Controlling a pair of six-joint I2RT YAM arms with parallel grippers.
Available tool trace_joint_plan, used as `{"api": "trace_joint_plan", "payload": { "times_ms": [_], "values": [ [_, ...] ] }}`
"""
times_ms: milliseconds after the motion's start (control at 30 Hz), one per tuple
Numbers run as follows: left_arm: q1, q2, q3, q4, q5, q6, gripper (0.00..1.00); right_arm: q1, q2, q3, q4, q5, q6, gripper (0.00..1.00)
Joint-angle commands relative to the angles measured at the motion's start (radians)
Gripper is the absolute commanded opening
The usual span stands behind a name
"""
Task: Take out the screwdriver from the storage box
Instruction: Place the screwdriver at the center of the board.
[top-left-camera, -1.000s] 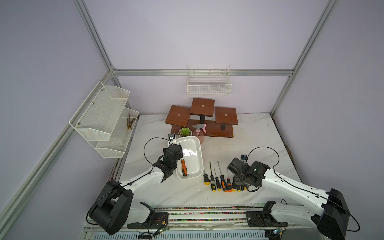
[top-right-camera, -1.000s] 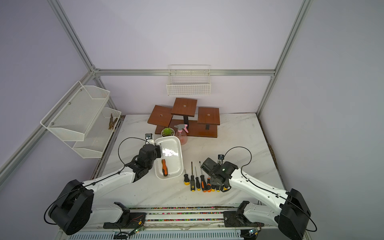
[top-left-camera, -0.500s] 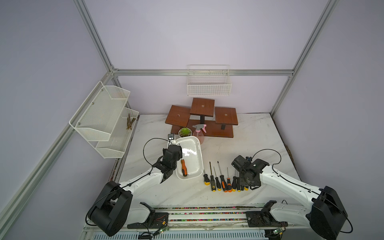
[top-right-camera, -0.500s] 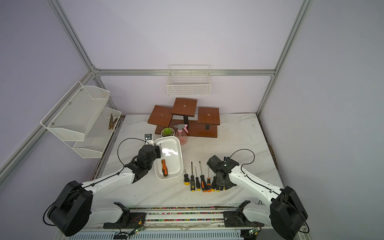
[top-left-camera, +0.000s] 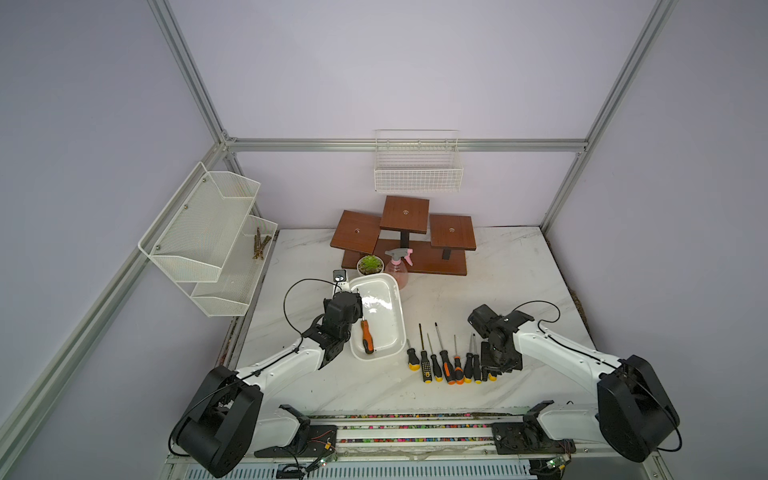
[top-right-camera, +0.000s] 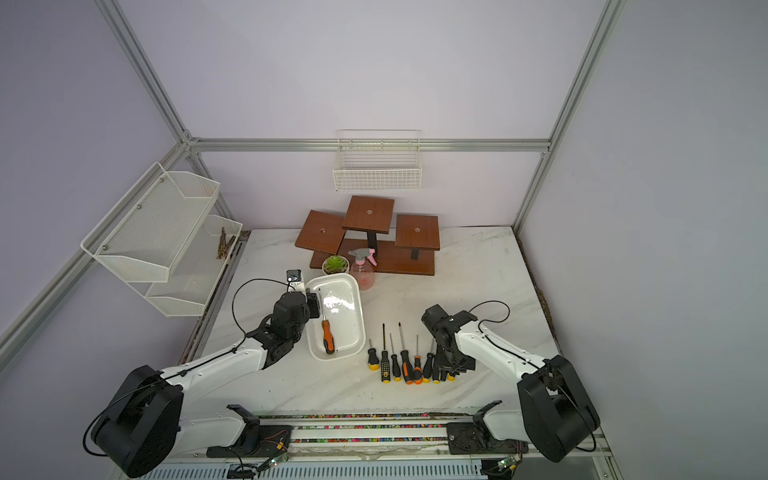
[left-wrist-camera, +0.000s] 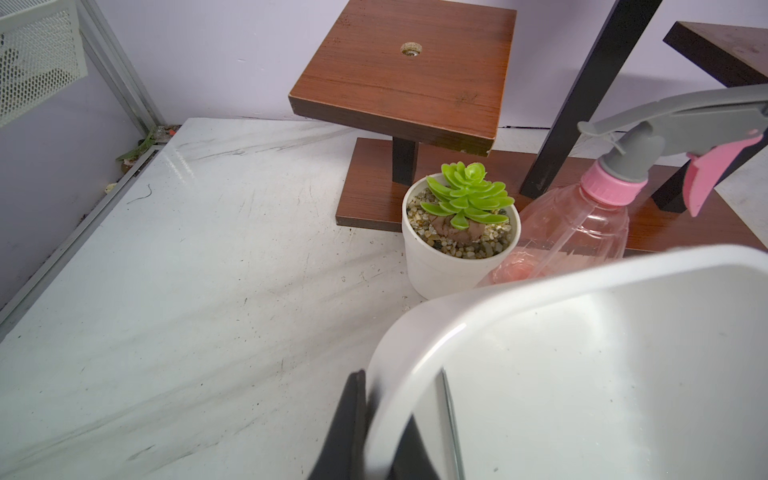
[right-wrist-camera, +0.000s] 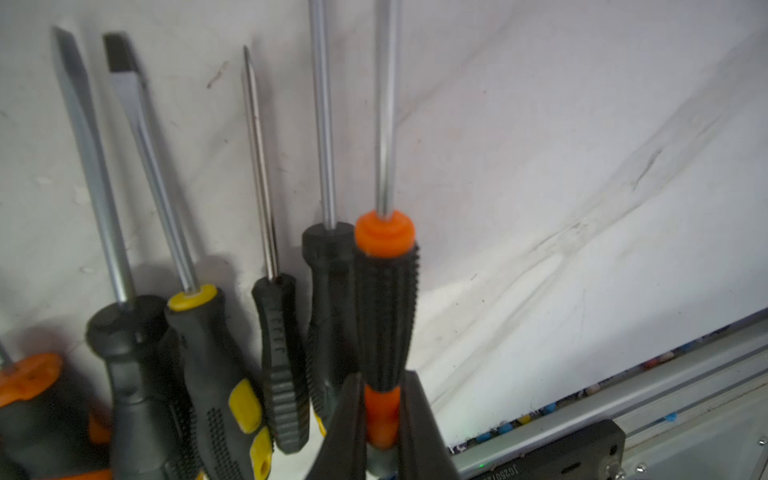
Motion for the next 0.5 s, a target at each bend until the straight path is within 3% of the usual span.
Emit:
{"api": "trace_joint_plan", "payload": {
  "times_ms": [0, 467],
  "values": [
    [0.009, -0.029, -0.010, 0.038, 0.003, 0.007, 0.00, -0.034, -0.002, -0.008, 0.018, -0.014, -0.016, 0.00],
    [0.009, -0.029, -0.009, 0.043, 0.006, 0.015, 0.00, -0.130, 0.070, -0.005, 0.041, -0.073, -0.058, 0.02]
  ]
}}
